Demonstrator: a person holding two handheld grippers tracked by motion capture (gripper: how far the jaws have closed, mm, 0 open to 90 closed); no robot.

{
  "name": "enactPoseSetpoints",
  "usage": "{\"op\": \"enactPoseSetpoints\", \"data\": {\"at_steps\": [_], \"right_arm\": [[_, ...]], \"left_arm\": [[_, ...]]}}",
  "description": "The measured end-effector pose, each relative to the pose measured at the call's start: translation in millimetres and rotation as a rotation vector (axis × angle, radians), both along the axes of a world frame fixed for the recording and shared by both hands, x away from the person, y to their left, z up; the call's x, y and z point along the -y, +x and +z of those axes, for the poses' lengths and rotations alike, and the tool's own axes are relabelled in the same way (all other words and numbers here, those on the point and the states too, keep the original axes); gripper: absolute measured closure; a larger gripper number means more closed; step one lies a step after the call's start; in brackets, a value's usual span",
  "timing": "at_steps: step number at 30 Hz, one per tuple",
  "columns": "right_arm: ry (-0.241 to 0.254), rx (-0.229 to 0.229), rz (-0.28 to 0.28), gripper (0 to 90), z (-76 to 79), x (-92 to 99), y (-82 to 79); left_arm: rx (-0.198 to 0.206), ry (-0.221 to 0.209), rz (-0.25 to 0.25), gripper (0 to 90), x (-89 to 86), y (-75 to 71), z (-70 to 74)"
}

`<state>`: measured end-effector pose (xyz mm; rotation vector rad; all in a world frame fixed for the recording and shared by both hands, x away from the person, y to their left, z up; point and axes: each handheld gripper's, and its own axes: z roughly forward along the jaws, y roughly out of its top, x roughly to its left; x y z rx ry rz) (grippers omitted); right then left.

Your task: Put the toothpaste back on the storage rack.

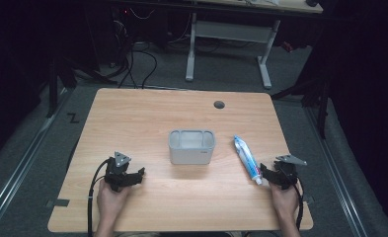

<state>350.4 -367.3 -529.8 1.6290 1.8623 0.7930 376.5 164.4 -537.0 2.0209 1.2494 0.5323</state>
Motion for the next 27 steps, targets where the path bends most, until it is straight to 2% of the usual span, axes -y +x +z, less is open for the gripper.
{"op": "enactPoseSetpoints", "data": {"at_steps": [18, 27], "right_arm": [[0.001, -0.006, 0.023, 36.3, 0.1, 1.1, 0.1], [0.003, 0.003, 0.018, 43.5, 0.2, 1.7, -0.5]], "left_arm": [[0.0, 0.0, 0.0, 21.3, 0.0, 0.1, 0.0], [-0.001, 0.001, -0.002, 21.3, -0.2, 0.1, 0.1]]}}
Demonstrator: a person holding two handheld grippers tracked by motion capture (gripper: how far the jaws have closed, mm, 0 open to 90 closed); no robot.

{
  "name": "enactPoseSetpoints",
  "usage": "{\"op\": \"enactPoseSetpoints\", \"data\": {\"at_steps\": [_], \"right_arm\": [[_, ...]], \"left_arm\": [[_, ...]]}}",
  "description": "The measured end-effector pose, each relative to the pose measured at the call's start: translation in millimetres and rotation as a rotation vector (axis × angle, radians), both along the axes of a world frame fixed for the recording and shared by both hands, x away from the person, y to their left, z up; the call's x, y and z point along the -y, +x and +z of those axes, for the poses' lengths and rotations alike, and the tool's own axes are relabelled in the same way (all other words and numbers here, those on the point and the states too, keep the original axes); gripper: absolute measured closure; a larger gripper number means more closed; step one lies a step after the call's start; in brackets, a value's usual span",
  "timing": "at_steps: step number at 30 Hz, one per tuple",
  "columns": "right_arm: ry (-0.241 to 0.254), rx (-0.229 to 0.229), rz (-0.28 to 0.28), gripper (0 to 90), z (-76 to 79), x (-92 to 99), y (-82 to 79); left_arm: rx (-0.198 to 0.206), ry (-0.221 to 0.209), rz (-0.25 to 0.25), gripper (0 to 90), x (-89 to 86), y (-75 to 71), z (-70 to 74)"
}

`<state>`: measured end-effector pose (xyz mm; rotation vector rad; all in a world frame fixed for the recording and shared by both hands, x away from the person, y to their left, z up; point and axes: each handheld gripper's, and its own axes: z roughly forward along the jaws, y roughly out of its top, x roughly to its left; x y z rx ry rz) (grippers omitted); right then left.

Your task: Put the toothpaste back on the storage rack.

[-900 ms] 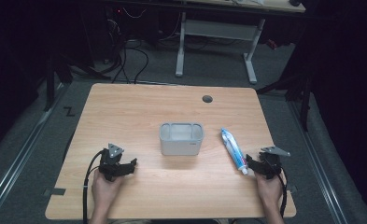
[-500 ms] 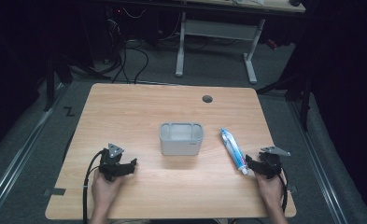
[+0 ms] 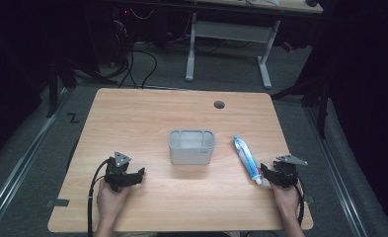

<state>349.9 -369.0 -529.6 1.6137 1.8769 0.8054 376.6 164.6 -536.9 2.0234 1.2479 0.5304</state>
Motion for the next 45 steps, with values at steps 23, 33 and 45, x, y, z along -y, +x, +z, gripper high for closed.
{"op": "enactPoseSetpoints", "data": {"at_steps": [23, 33, 45], "right_arm": [[0.023, 0.021, 0.055, 56.6, 19.0, -3.1, -17.1], [-0.031, 0.063, 0.084, 51.8, 29.0, -12.6, -30.5], [-0.038, 0.072, 0.127, 51.6, 33.4, -27.2, -35.6]], "left_arm": [[0.0, -0.001, 0.0, 21.3, -0.1, 0.1, 0.0], [0.0, -0.001, -0.001, 21.2, -0.1, 0.1, 0.0], [0.0, -0.002, 0.0, 21.3, -0.1, 0.1, 0.0]]}}
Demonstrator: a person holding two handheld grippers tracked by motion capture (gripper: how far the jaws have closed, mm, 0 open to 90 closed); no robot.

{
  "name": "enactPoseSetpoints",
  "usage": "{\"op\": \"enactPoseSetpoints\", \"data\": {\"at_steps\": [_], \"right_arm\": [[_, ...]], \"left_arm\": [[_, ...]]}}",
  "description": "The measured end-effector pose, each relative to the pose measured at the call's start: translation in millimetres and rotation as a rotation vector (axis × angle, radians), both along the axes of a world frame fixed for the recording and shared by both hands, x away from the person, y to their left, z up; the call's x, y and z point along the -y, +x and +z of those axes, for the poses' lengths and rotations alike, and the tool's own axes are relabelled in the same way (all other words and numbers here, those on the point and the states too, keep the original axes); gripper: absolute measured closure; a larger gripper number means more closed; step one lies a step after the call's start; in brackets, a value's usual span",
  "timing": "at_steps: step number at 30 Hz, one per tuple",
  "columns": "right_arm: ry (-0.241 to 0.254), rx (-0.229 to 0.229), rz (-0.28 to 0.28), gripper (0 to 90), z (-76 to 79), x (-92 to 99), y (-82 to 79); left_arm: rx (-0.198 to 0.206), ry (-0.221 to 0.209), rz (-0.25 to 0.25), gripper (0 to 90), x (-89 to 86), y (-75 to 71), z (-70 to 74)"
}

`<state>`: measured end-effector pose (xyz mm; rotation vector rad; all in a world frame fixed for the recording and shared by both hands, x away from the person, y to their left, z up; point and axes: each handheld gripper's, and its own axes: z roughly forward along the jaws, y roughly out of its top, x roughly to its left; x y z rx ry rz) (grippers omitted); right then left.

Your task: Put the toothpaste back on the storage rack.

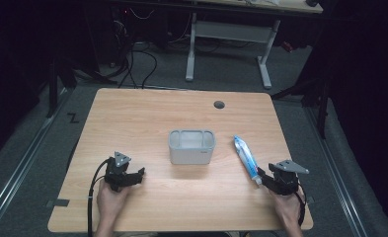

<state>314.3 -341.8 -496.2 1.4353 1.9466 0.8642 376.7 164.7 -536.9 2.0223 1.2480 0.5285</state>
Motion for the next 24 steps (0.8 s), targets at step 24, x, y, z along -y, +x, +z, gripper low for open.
{"op": "enactPoseSetpoints", "data": {"at_steps": [24], "right_arm": [[0.045, -0.028, 0.095, 52.3, 14.1, -22.7, 28.0]], "left_arm": [[0.0, 0.0, 0.0, 21.3, 0.0, 0.0, 0.0]]}}
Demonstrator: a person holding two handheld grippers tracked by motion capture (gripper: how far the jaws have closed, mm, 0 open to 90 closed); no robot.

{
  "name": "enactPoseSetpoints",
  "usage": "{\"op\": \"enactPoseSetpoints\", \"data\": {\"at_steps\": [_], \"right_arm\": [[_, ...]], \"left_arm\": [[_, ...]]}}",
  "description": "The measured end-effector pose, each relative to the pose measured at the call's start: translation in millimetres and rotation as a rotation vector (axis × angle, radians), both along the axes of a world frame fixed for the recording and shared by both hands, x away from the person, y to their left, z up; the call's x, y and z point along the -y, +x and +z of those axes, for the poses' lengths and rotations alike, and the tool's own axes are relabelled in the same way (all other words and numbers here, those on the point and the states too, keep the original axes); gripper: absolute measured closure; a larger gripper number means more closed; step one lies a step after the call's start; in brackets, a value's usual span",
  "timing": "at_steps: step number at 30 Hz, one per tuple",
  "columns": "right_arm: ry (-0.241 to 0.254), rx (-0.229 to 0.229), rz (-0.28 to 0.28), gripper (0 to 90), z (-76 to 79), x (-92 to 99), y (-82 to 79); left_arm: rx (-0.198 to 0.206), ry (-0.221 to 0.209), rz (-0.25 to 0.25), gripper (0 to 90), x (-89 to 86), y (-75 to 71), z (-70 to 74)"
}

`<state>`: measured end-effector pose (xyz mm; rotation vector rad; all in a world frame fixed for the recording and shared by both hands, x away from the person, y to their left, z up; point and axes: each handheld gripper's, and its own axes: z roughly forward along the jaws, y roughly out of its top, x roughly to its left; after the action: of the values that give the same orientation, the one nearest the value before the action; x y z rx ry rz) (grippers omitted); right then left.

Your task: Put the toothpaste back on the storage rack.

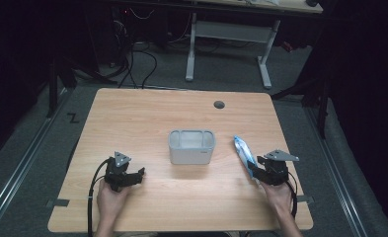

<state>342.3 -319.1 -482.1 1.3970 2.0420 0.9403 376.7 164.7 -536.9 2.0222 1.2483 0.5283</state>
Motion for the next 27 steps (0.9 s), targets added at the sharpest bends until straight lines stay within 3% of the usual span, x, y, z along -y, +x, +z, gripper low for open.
{"op": "enactPoseSetpoints", "data": {"at_steps": [11, 27], "right_arm": [[-0.017, -0.057, 0.024, 51.3, 6.5, -9.8, 23.1], [-0.063, -0.118, 0.008, 49.3, 13.3, -15.8, 56.7]], "left_arm": [[0.0, 0.0, 0.0, 21.3, 0.0, 0.0, 0.0], [0.0, 0.0, 0.0, 21.3, 0.0, 0.0, 0.0]]}}
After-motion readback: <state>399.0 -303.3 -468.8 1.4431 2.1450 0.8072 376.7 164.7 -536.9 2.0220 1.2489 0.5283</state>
